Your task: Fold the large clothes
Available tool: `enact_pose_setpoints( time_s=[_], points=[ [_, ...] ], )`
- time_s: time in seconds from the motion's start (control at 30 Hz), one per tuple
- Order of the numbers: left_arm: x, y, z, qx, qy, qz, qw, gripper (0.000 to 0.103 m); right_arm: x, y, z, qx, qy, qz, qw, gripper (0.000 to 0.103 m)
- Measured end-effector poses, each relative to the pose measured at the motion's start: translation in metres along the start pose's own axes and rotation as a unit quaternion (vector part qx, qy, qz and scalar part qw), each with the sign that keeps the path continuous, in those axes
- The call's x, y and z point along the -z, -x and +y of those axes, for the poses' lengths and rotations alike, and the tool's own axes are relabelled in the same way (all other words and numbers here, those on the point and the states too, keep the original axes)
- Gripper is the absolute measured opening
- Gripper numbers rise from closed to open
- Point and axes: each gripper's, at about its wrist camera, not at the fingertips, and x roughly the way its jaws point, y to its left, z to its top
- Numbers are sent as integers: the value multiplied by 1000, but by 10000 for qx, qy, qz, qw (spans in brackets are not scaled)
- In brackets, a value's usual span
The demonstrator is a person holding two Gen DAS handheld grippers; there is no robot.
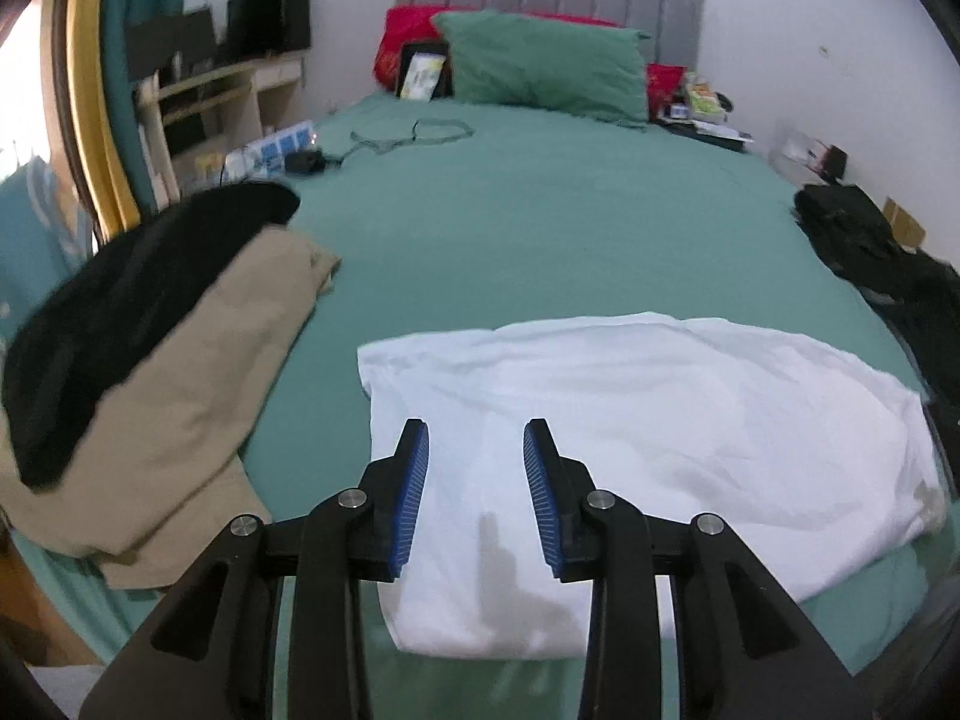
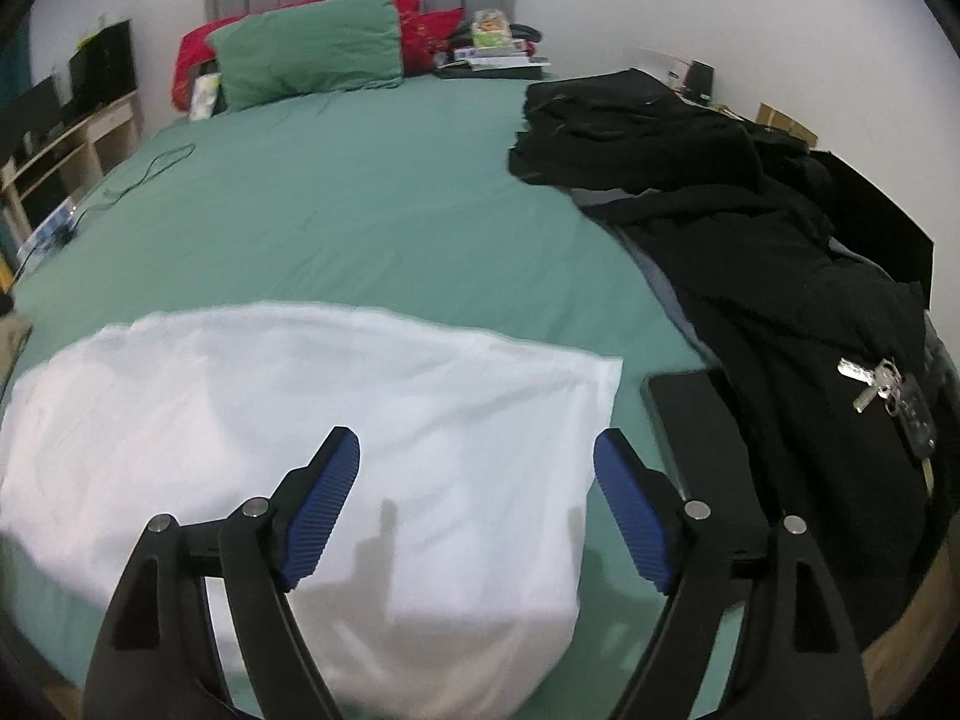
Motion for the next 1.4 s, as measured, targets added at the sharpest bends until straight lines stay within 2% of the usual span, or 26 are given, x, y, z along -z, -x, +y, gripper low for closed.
enact_pose_setpoints(
  time_s=[0.1,0.2,0.4,0.47,0.6,0.67,0.8,0.87,0.97,1.1,1.2,1.4],
  points=[
    [5,12,-10,137,-77,-61,9999,35,17,12,8,-64,62,47,9999,82],
    [17,18,-18,322,-35,57,9995,35,35,20,17,-275,-25,183,9995,85],
    [47,27,-36,551,16,335,9979,35,82,33,40,-1096,-261,441,9927,86],
    [51,27,-44,618,-55,395,9973,35,91,37,48,-1508,-333,435,9871,87],
    [50,31,-58,769,-257,384,9960,35,94,30,51,-1906,-492,473,9793,88],
    [50,31,-63,885,-277,369,9950,35,91,19,43,-2121,-875,535,9719,88],
    [51,19,-72,1064,-300,494,9926,35,95,-8,24,-2549,-1806,750,9470,88],
    [54,11,-77,1171,-260,602,9910,35,97,-17,22,-2581,-2003,810,9417,88],
    [54,3,-79,1400,10,734,9874,35,97,-24,25,-2568,-2026,771,9418,89],
    [54,-5,-82,1532,322,870,9838,35,87,-29,33,-2545,-1990,689,9439,99],
    [50,-10,-89,1552,279,886,9835,35,71,-33,38,-2537,-1989,561,9449,99],
    [31,-21,-114,1556,125,763,9848,35,53,-52,38,-2621,-2236,365,9381,99]
  ],
)
